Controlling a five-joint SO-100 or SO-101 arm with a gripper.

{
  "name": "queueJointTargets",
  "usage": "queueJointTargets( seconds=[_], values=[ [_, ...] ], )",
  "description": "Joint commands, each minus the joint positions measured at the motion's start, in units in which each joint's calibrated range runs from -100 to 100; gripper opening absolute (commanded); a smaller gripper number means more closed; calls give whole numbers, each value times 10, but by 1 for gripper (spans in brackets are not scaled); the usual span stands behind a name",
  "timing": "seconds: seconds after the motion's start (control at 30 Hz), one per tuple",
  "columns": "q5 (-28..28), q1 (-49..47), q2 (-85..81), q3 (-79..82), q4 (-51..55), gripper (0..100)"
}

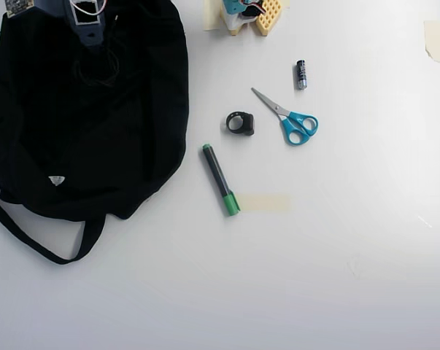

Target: Put the cable into the black bag

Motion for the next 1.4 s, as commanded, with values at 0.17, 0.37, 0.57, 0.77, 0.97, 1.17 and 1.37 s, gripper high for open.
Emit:
queueJointTargets(
  seconds=[0.17, 0.37, 0.57, 0.77, 0.97, 1.17, 1.37],
  values=[
    [-1, -11, -31, -15, 18, 27],
    [-1, -70, -279, -8, 121, 27],
    [-8, -389, -352, -6, 170, 27],
    [-8, -542, -352, -8, 161, 10],
    [-11, -590, -371, -5, 161, 3],
    [-14, -611, -469, 88, 146, 2],
    [1, -613, -568, 216, 87, 2]
  ],
)
